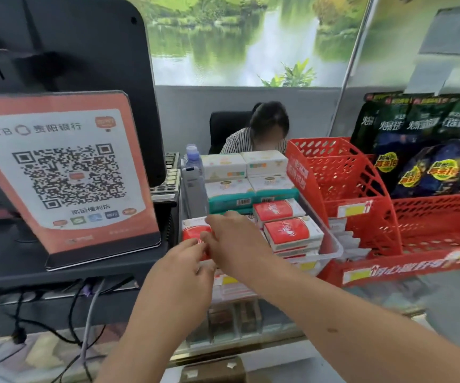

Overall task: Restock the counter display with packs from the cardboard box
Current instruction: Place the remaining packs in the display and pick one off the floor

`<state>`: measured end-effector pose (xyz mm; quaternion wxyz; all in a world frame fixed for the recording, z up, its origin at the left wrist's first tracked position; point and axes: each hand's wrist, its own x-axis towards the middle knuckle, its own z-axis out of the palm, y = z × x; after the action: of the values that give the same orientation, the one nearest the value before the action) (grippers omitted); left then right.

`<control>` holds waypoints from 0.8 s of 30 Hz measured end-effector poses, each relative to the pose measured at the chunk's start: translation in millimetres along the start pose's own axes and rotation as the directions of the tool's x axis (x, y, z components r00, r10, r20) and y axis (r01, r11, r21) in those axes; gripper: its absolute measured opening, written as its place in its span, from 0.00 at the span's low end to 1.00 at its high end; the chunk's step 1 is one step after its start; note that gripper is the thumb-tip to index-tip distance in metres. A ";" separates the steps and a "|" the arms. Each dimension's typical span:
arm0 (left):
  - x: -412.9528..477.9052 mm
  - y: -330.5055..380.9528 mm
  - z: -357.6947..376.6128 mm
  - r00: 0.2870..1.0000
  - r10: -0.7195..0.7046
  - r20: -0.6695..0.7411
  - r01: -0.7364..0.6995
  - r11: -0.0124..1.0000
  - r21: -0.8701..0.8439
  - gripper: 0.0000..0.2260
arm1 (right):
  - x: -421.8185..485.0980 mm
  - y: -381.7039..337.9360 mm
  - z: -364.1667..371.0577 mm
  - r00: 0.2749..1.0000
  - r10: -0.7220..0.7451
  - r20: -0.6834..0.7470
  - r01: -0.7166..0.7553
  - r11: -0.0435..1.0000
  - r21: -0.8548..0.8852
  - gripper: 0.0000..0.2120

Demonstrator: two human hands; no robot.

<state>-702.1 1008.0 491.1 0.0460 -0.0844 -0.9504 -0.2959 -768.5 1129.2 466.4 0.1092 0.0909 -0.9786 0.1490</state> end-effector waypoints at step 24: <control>3.7 17.5 15.8 0.996 0.038 0.075 -0.048 0.989 0.137 0.24 | -5.2 91.4 -5.0 0.963 0.240 0.121 -0.203 0.944 -0.260 0.26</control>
<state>-703.0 1031.7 488.4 0.0237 -0.1119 -0.9676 -0.2250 -781.9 1217.3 445.0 0.0279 -0.0231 -0.9989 0.0310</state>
